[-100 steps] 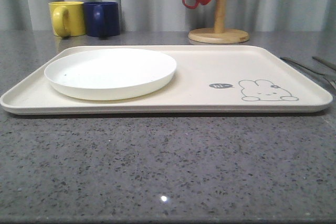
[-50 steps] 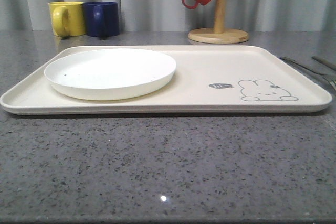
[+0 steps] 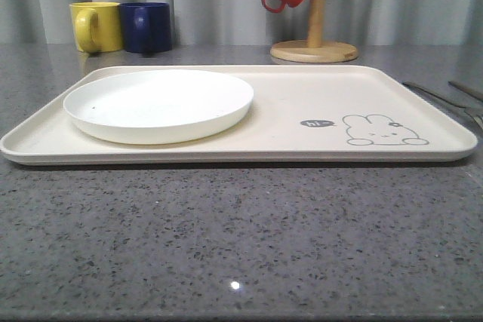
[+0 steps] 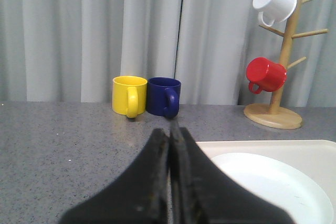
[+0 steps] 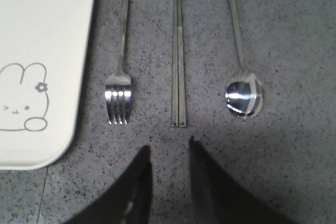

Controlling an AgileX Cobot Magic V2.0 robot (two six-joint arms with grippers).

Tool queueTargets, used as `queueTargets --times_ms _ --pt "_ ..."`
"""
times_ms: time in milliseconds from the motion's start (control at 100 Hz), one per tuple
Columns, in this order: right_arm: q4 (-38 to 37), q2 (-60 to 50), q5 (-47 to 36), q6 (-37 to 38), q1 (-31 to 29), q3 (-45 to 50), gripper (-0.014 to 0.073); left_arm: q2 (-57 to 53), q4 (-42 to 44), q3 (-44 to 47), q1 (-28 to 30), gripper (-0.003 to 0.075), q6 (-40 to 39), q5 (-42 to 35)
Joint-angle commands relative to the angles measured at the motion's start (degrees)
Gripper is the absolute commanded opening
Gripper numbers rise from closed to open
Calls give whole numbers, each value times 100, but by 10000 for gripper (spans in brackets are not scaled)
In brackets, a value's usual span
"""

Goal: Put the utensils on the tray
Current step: 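Lower the right gripper onto the silver fork and grasp it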

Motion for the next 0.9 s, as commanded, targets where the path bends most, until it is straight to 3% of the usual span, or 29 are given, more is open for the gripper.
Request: queueTargets --times_ms 0,180,650,890 --pt "-91 -13 -177 -47 -27 -222 398 63 -59 -151 21 -19 -2 -320" --pt "-85 175 -279 -47 -27 -378 423 63 -59 -151 21 -19 -2 -320" --pt "-28 2752 476 -256 310 -2207 423 63 -59 -151 21 -19 -2 -320" --pt "84 3426 489 -256 336 -2664 423 63 -59 -151 21 -19 -2 -320"
